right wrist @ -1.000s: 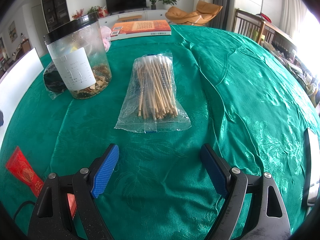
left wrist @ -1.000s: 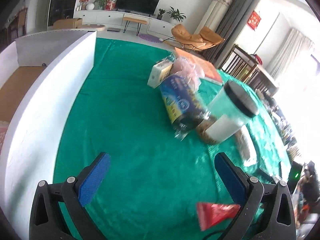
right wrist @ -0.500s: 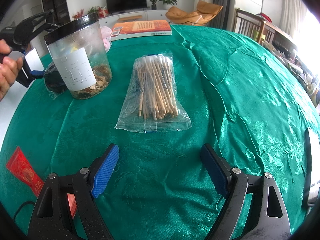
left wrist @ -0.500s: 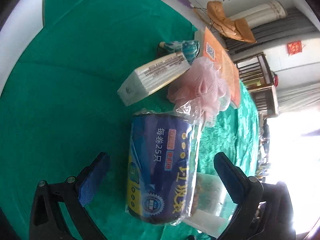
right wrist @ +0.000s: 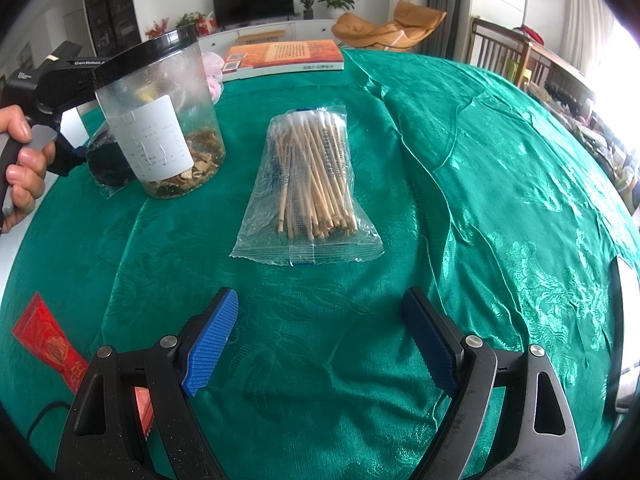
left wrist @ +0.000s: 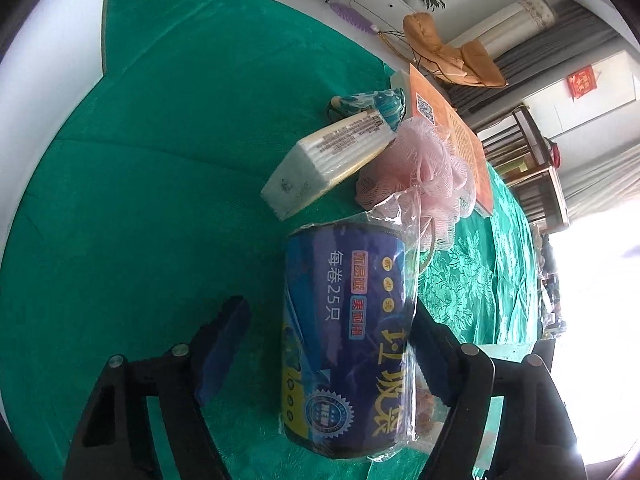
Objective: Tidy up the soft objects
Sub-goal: 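Grasp the blue roll of garbage bags with the left tool, then lift and carry the blue garbage bag roll with the left tool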
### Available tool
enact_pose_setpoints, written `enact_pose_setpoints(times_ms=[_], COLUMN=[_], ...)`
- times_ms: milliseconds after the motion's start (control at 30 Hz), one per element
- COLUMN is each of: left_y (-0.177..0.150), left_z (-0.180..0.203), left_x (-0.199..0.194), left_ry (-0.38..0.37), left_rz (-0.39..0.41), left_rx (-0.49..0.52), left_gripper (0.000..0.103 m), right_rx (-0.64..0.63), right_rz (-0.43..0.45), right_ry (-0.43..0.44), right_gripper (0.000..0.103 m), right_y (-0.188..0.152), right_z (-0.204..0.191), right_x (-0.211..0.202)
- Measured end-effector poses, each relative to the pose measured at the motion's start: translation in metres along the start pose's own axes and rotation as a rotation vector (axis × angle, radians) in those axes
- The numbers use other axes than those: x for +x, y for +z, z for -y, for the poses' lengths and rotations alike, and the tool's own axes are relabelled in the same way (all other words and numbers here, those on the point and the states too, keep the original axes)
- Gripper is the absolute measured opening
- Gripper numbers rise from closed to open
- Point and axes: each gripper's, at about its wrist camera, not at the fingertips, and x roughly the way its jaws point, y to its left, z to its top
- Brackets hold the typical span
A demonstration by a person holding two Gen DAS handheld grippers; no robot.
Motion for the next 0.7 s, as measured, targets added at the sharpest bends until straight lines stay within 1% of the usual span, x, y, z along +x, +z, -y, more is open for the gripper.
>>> enact_pose_setpoints(times_ms=[133, 233, 300, 367, 400, 433, 533, 600, 633, 667, 700], left_y=[-0.009, -0.01, -0.01, -0.012, -0.013, -0.015, -0.023, -0.03, -0.036, -0.042, -0.046], left_z=[-0.017, -0.026, -0.026, -0.019, -0.016, -0.014, -0.008, -0.004, 0.0, 0.007, 0.01], left_x=[-0.018, -0.033, -0.043, -0.047, -0.047, -0.045, -0.032, -0.017, -0.014, -0.014, -0.011], left_ry=[-0.021, -0.01, 0.026, 0.073, 0.085, 0.088, 0.063, 0.072, 0.089, 0.125, 0.153], left_rz=[0.012, 0.036, 0.06, 0.076, 0.073, 0.067, 0.035, 0.01, 0.028, 0.075, 0.081], left_rx=[0.01, 0.023, 0.062, 0.122, 0.144, 0.159, 0.171, 0.177, 0.199, 0.241, 0.269], left_gripper=[0.07, 0.071, 0.071, 0.076, 0.083, 0.086, 0.086, 0.086, 0.088, 0.088, 0.086], right_rx=[0.0, 0.0, 0.001, 0.001, 0.001, 0.001, 0.001, 0.001, 0.002, 0.002, 0.002], right_rz=[0.0, 0.0, 0.0, 0.0, 0.0, 0.0, 0.0, 0.0, 0.0, 0.0, 0.0], right_ry=[0.0, 0.0, 0.001, 0.001, 0.001, 0.001, 0.001, 0.001, 0.001, 0.001, 0.001], right_gripper=[0.087, 0.087, 0.087, 0.087, 0.087, 0.087, 0.087, 0.087, 0.087, 0.087, 0.087], right_y=[0.0, 0.0, 0.0, 0.0, 0.0, 0.0, 0.0, 0.0, -0.001, 0.0, 0.0], right_z=[0.0, 0.0, 0.001, 0.001, 0.001, 0.001, 0.001, 0.001, 0.001, 0.001, 0.001], right_x=[0.0, 0.0, 0.0, 0.0, 0.0, 0.0, 0.0, 0.0, 0.0, 0.0, 0.0])
